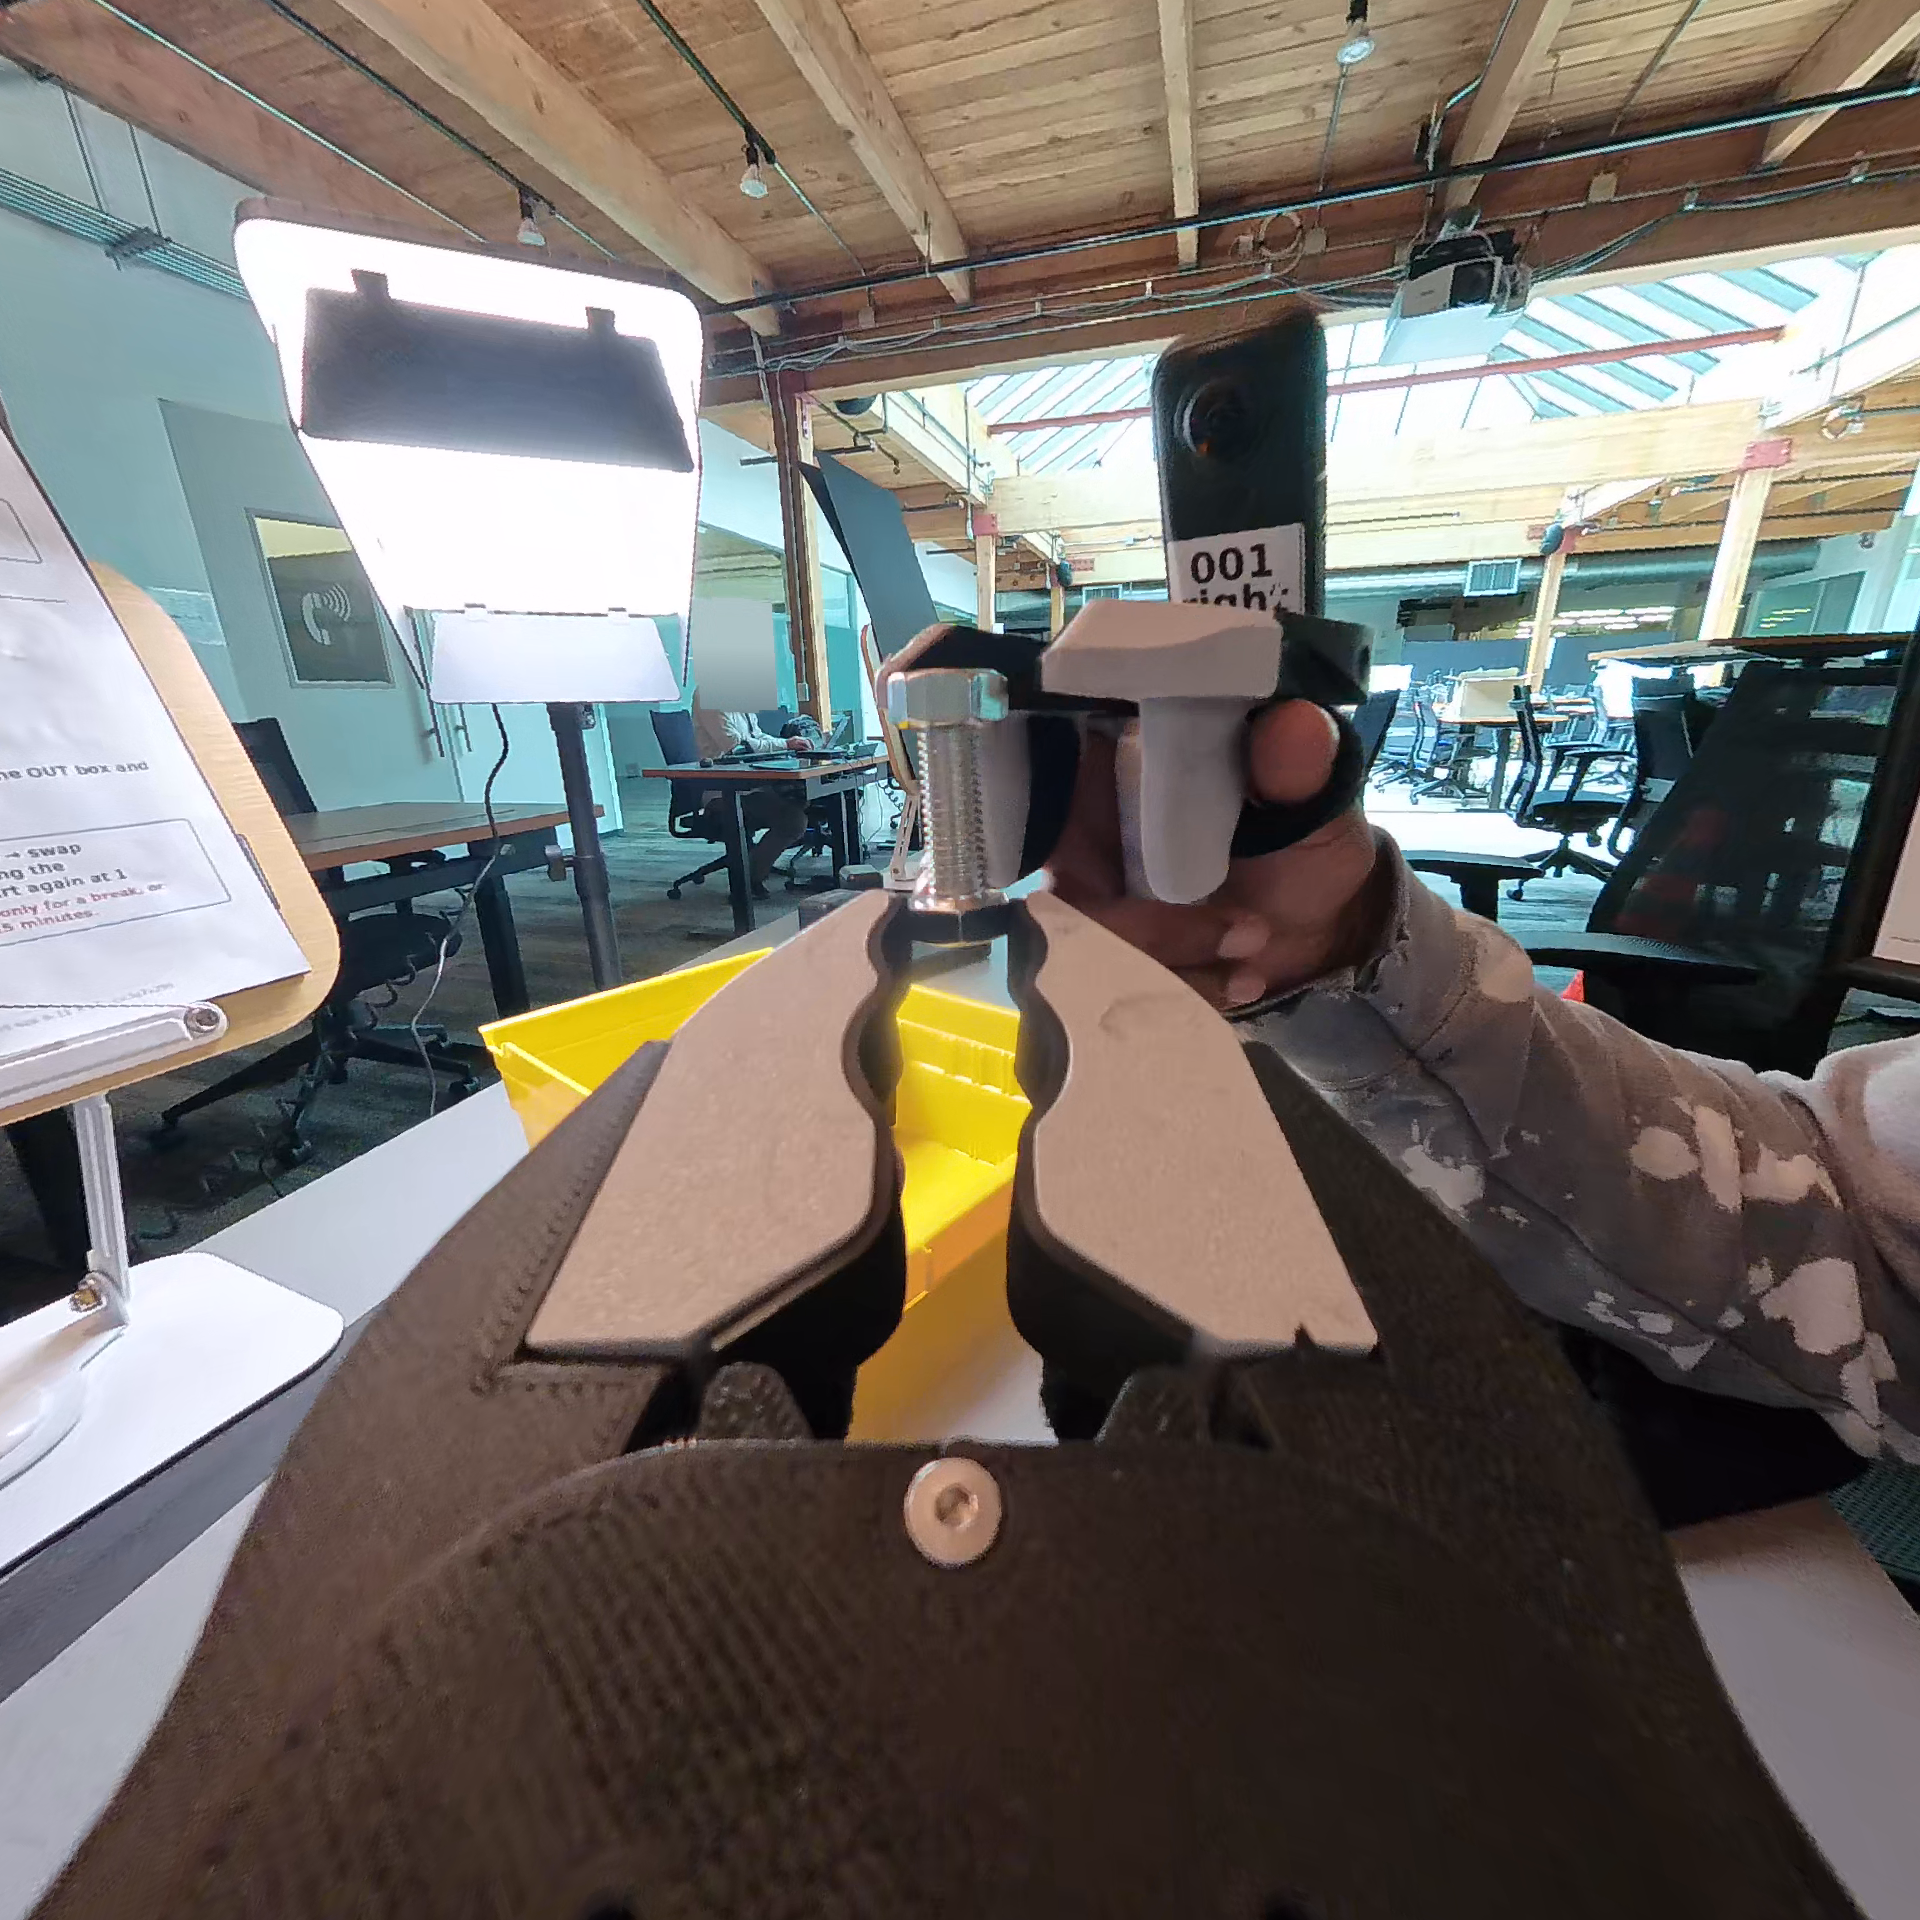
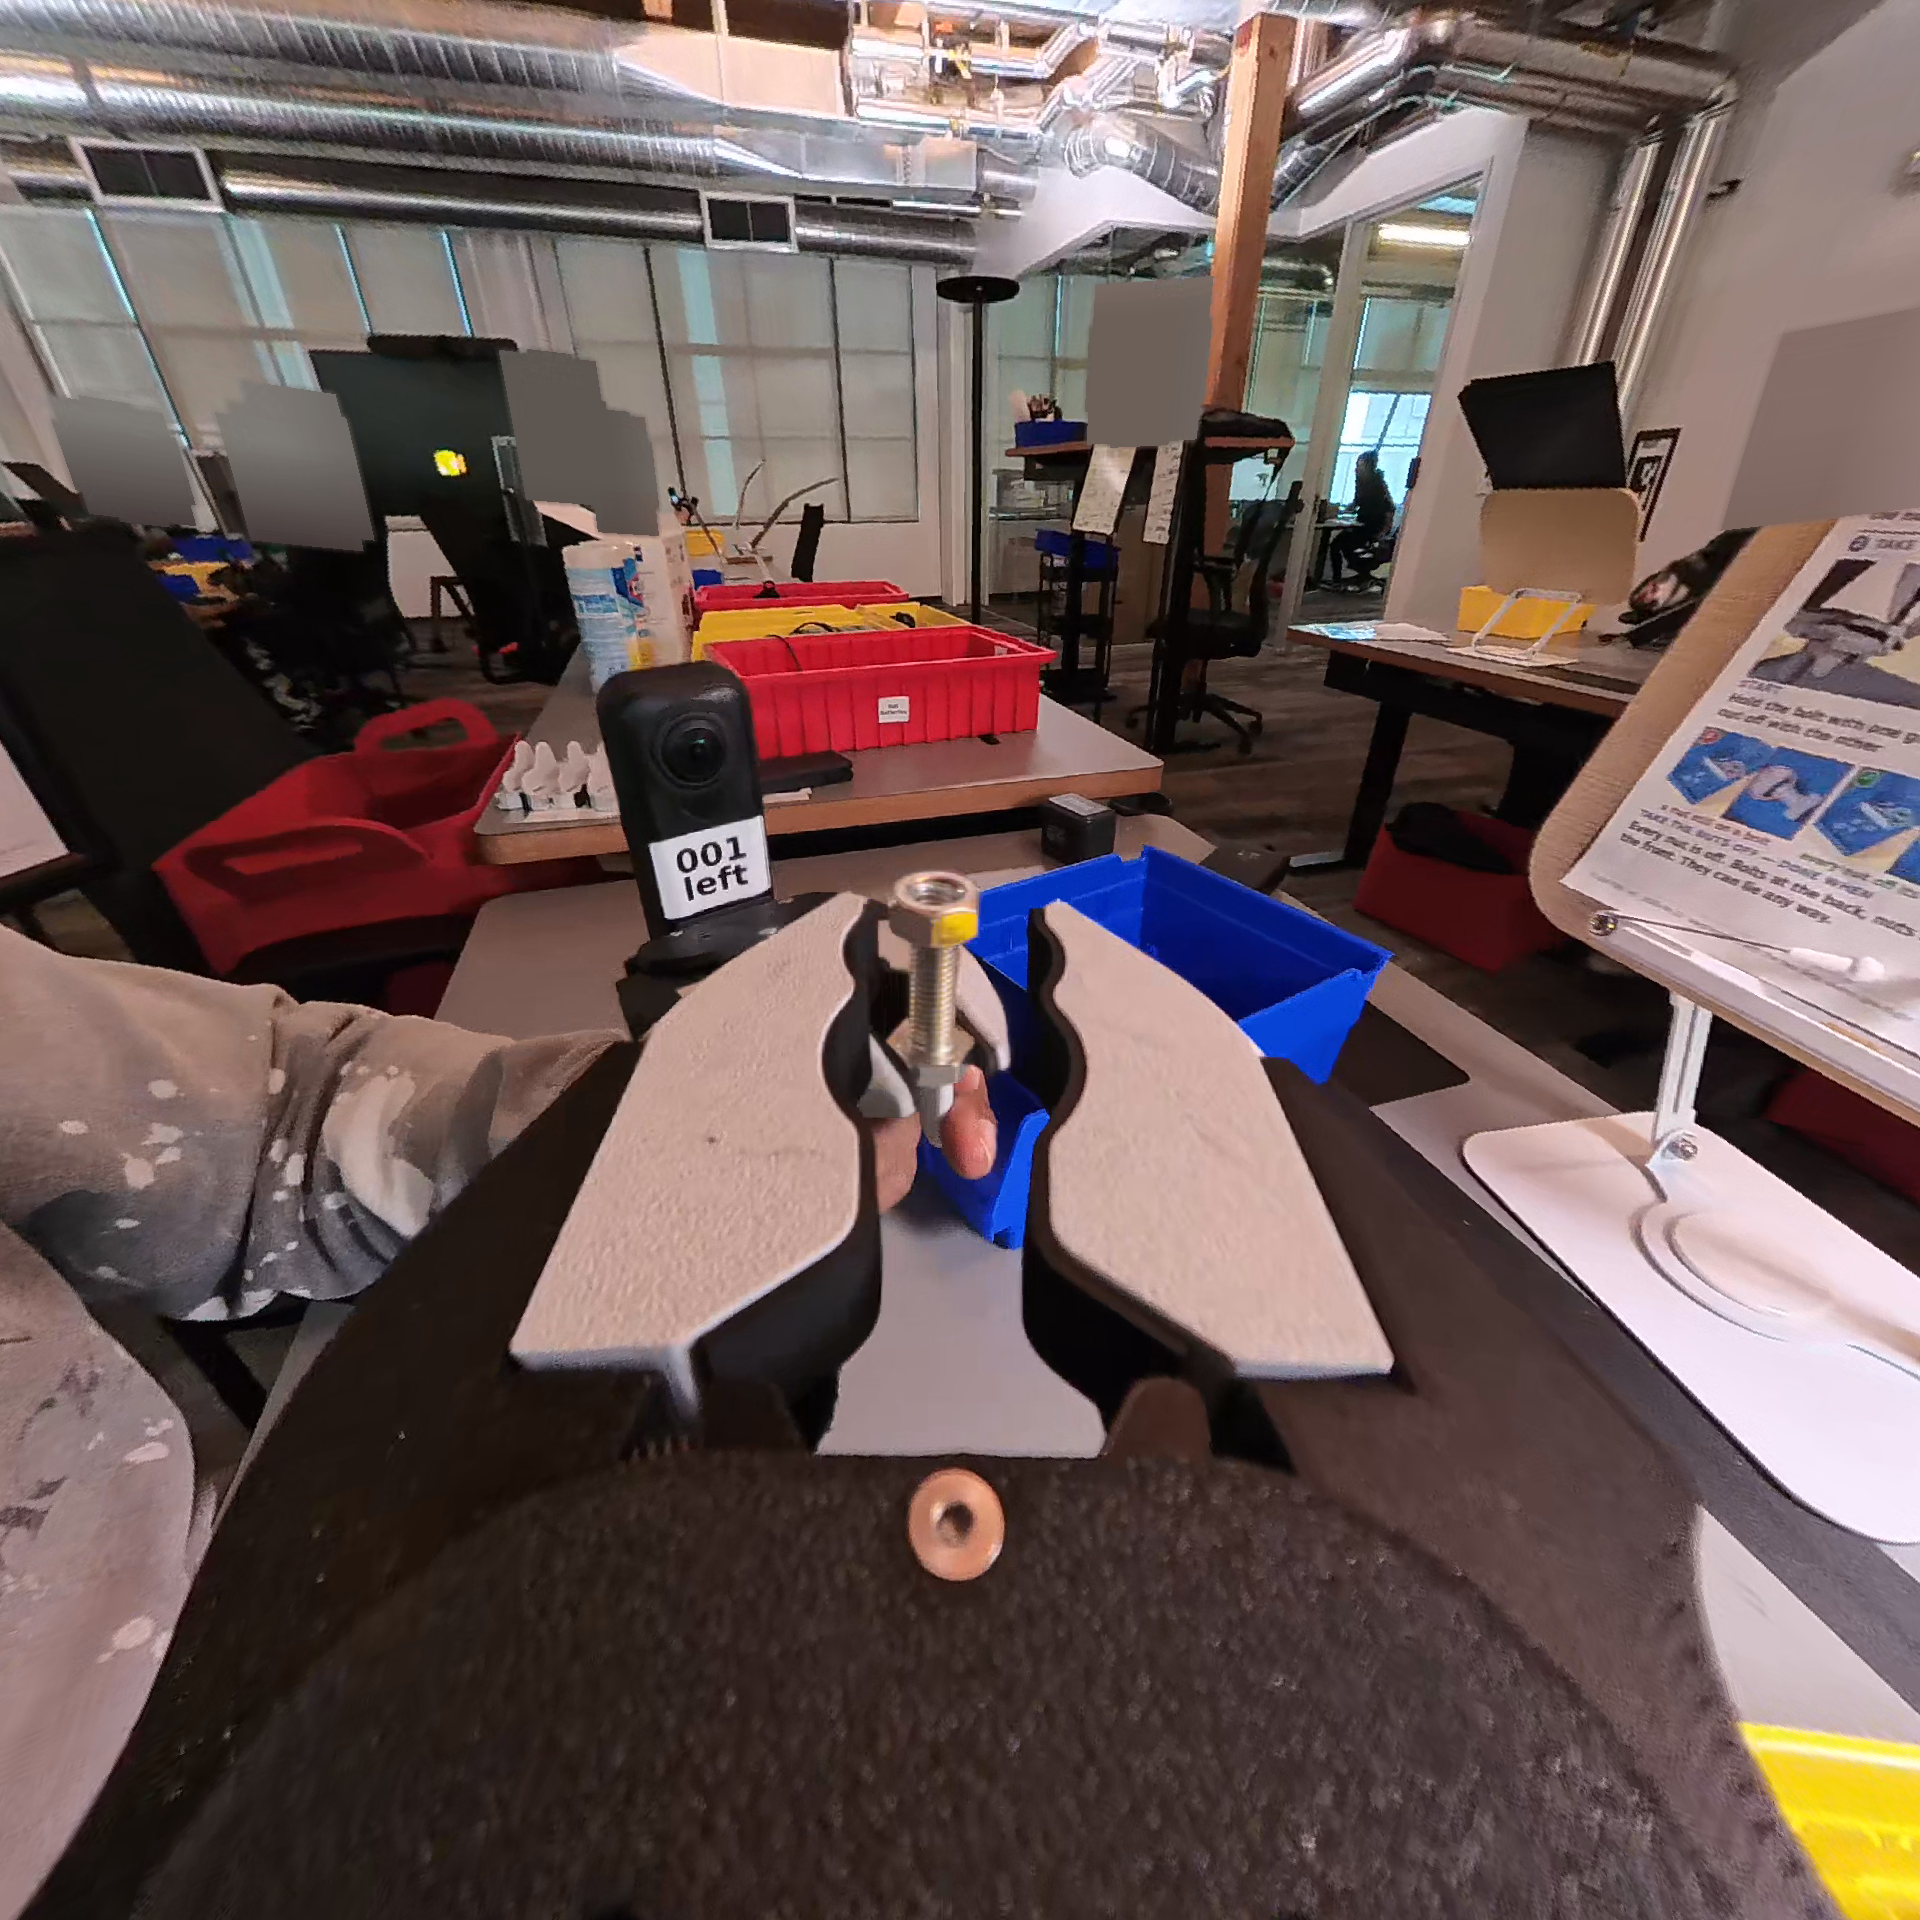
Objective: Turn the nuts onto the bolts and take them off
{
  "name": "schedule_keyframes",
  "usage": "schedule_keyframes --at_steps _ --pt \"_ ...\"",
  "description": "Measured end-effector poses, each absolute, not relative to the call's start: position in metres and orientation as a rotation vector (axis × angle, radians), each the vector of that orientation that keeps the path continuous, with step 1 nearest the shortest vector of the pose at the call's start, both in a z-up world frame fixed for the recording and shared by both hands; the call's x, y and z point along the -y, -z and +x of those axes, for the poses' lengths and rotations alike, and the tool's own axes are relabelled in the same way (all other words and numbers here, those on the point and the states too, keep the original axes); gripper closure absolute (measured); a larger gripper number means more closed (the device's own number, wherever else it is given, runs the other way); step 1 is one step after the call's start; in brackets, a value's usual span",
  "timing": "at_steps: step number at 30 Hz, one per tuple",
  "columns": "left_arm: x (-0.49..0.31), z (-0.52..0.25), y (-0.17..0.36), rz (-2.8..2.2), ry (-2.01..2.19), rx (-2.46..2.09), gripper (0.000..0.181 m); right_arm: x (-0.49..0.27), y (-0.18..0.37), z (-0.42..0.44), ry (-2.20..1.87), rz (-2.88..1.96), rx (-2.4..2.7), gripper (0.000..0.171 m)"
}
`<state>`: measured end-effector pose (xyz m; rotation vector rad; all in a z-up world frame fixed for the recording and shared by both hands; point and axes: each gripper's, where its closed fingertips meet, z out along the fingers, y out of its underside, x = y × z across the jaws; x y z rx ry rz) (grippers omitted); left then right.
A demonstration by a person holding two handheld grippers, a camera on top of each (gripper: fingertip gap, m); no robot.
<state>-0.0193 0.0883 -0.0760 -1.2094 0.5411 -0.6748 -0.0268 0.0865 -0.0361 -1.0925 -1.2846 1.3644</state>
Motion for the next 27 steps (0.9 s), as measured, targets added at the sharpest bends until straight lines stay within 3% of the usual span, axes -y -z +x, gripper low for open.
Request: schedule_keyframes --at_steps 5,7,13,17,20,27 --pt "-0.090 -0.016 0.080 -1.224 0.668 -0.554 0.163 -0.083 0.045 -0.034 -1.316 -1.129 1.321 0.142" --pt "-0.090 -0.015 0.082 -1.231 0.665 -0.561 0.163 -0.084 0.045 -0.034 -1.318 -1.125 1.317 0.153" --pt "-0.094 -0.017 0.087 -1.245 0.676 -0.559 0.163 -0.090 0.025 -0.016 -1.348 -1.048 1.262 0.154" --pt "-0.096 -0.022 0.086 -1.244 0.669 -0.540 0.163 -0.121 0.021 0.002 -1.229 -1.114 1.182 0.154" --pt "-0.096 -0.028 0.084 -1.238 0.664 -0.523 0.163 -0.180 0.056 0.012 -0.934 -1.297 1.149 0.154" --pt "-0.098 -0.036 0.080 -1.232 0.642 -0.507 0.163 -0.288 0.205 0.029 -0.462 -1.728 1.247 0.154"
